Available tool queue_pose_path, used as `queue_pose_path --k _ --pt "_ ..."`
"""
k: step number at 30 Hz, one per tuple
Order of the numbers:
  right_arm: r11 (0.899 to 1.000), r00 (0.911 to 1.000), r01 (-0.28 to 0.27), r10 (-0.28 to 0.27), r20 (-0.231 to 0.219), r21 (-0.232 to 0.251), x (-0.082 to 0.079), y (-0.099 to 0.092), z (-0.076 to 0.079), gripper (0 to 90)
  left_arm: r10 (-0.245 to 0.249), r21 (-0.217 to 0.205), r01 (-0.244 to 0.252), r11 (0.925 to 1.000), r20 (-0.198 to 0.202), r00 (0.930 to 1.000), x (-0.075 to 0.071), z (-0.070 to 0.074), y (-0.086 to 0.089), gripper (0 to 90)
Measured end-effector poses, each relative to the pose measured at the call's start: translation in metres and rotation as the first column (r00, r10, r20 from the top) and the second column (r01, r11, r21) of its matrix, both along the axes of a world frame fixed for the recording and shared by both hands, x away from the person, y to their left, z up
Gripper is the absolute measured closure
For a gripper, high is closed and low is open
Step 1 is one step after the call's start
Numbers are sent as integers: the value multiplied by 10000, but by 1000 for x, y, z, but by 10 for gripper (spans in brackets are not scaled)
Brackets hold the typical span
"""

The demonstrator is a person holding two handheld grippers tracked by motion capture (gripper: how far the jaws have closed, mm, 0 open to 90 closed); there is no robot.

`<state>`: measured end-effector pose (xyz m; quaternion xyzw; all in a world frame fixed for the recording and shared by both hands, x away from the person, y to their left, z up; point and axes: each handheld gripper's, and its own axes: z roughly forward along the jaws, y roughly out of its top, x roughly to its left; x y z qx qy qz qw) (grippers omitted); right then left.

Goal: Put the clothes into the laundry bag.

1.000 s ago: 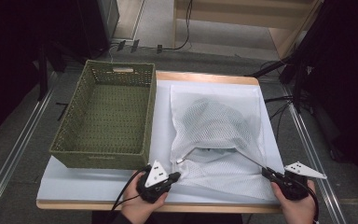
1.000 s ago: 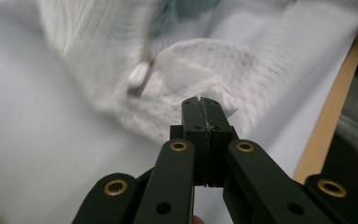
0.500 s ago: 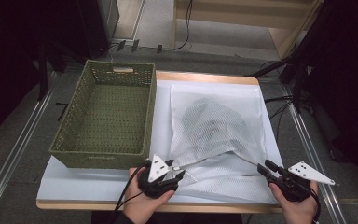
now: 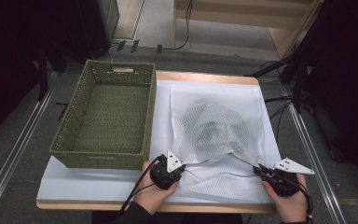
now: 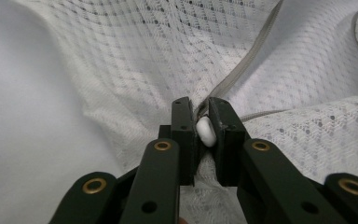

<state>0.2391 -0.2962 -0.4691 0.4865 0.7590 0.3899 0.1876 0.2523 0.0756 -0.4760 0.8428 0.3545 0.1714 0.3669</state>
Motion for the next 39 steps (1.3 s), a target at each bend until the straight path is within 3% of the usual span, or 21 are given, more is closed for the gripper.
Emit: queue_pose_path --k 2,5,6,7,8,9,11,12,13,15,16,18,20,21,22,24,27,31,34,36,39 --pt "9998 9998 119 -121 142 141 -3 -6 3 880 -51 -179 57 9998 304 9995 -4 3 5 839" --pt "9981 9974 448 -471 543 424 -11 -20 9 890 -157 -1060 262 9940 980 9951 -14 15 25 841" --pt "9966 9959 638 -669 602 525 -14 -25 10 891 -255 -1726 425 9841 992 9947 -15 19 36 840" --pt "9952 9957 691 -730 562 692 -15 -30 10 890 -592 -2415 770 9674 801 9950 -15 21 45 839" --pt "9944 9978 493 -533 405 938 -15 -33 8 889 -722 -2524 870 9637 674 9951 -16 21 49 839" --pt "9943 9988 388 -415 258 990 -15 -33 6 890 -922 -2152 1030 9711 597 9940 -18 19 51 838" --pt "9987 9995 275 -268 -172 427 -12 -26 -2 880 -1146 -1319 1208 9839 532 9920 -21 9 51 830" --pt "9994 9990 165 -153 -412 304 -10 -24 -6 828 -1052 -1189 1087 9869 360 9938 -21 4 53 817" --pt "9992 9981 28 -4 -620 391 -9 -24 -9 723 -972 -1432 987 9848 176 9951 -21 2 57 772" --pt "9972 9983 -40 82 -570 746 -11 -27 -10 516 -999 -2046 1007 9737 141 9949 -22 4 64 657" --pt "9936 9985 -199 253 -479 1115 -12 -31 -8 430 -1103 -2394 1159 9640 368 9932 -25 9 67 590" --pt "9750 9984 -485 533 -165 2167 -20 -41 1 306 -1157 -2976 1322 9455 725 9906 -30 19 71 504" --pt "9635 9989 -365 277 368 2652 -27 -49 9 315 -1020 -3530 1300 9266 969 9901 -31 25 74 485" --pt "9614 9977 -164 -22 674 2746 -30 -51 13 375 -899 -3472 1219 9298 1069 9902 -30 26 73 482" --pt "9572 9945 -24 -280 1008 2894 -32 -53 17 458 -753 -3274 1071 9388 1084 9913 -28 25 71 484" --pt "9527 9907 92 -500 1267 3037 -32 -52 20 504 -659 -3206 1021 9417 1220 9903 -28 21 70 497" --pt "9671 9890 -33 -344 1435 2543 -30 -40 19 509 -586 -3078 1067 9454 1615 9851 -30 23 72 429" --pt "9751 9876 -376 28 1571 2186 -28 -27 14 361 -462 -3773 1102 9195 1746 9835 -32 30 87 364" --pt "9757 9880 -552 227 1528 2119 -26 -19 12 270 -780 -3643 1401 9207 1798 9806 -36 32 91 296" --pt "9770 9876 -672 363 1526 2022 -25 -13 11 180 -1205 -3332 1761 9263 1809 9761 -41 31 93 186" --pt "9808 9876 -746 476 1497 1801 -25 -7 9 128 -1560 -3206 2089 9239 1830 9707 -45 27 99 101"
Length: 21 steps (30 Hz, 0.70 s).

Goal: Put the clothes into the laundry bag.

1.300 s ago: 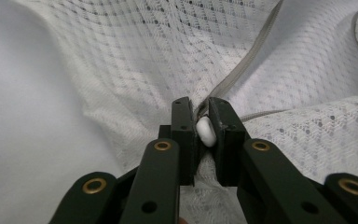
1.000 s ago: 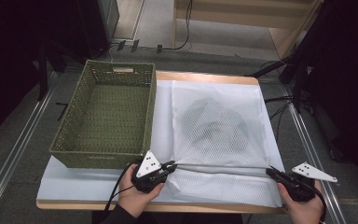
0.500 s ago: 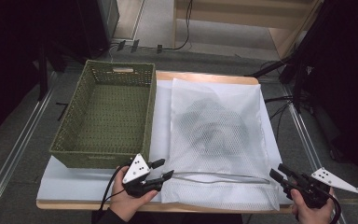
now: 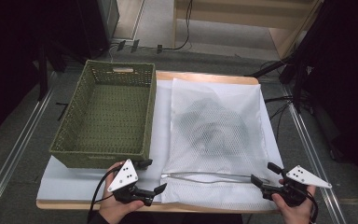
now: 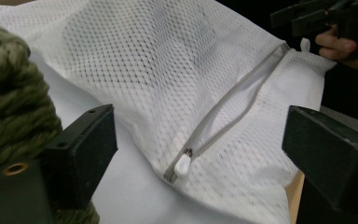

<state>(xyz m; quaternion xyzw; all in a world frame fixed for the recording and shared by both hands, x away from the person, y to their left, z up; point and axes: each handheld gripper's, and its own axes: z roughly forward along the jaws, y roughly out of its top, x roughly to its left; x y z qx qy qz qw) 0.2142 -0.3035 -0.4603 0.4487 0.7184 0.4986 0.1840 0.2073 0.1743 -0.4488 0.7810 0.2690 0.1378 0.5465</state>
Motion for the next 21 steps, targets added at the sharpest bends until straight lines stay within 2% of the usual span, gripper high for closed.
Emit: queue_pose_path --k 3,4,7,9,11,14,21 --pt "9996 9997 -260 260 -22 -77 1 5 -2 86 -374 -316 366 9988 -268 9989 3 -3 6 22" --pt "9993 9993 -359 358 -71 -75 1 7 -3 66 -489 -539 470 9974 -343 9982 4 -3 8 9" --pt "9982 9984 -554 551 -128 -233 1 11 -5 17 -809 -703 768 9946 -567 9951 5 -5 9 8" --pt "9988 9991 -384 379 -182 -296 0 11 -7 0 -916 -698 876 9937 -574 9941 4 -6 8 0" --pt "9988 9985 -458 452 -323 -186 -1 10 -9 0 -892 -734 851 9937 -538 9946 4 -6 7 0" --pt "9985 9983 -449 437 -394 -306 0 8 -12 0 -838 -611 806 9949 -524 9951 5 -6 7 0" --pt "9983 9985 -462 451 -310 -343 -1 9 -9 0 -800 -434 776 9960 -577 9951 6 -9 4 0"
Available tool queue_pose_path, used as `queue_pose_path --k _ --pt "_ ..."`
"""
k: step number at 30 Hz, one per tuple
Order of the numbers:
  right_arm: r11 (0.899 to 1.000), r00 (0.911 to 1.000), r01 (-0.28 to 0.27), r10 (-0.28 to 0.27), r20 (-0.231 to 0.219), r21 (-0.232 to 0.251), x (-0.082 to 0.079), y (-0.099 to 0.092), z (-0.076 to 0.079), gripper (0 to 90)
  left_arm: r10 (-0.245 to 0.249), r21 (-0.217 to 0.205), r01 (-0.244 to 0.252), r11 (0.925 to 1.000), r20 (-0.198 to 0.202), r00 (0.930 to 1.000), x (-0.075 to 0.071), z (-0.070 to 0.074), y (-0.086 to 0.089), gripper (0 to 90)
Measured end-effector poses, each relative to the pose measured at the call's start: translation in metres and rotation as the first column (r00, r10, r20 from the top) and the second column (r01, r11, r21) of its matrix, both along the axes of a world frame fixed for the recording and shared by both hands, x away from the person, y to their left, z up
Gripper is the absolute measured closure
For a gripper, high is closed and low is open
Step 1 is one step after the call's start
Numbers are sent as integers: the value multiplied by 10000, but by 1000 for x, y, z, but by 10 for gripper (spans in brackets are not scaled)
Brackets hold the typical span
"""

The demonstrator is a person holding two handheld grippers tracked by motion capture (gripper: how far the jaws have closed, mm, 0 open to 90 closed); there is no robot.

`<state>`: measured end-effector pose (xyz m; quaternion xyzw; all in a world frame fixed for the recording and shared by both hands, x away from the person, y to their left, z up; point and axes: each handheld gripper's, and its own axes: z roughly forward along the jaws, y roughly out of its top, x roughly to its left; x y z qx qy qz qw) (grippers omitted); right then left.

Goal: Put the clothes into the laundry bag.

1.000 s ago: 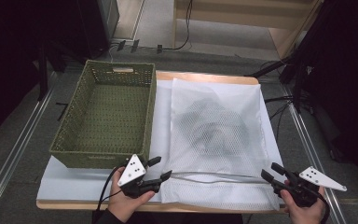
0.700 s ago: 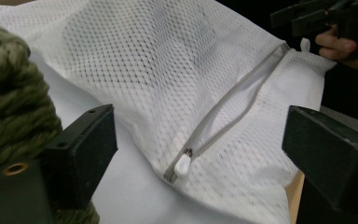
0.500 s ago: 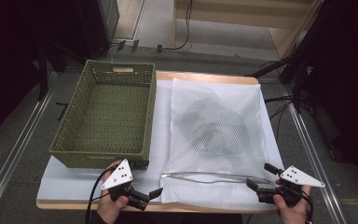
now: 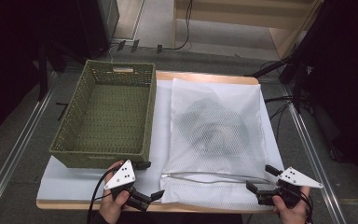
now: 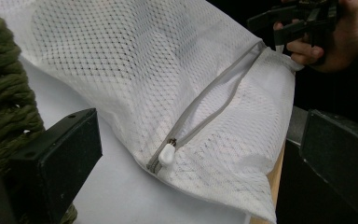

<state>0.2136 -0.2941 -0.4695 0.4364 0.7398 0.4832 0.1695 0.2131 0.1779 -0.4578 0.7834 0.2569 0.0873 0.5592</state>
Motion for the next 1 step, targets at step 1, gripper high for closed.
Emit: queue_pose_path --k 1 --pt "10000 10000 -8 9 37 -51 0 0 0 0 -37 22 37 10000 1 10000 0 0 -1 0"
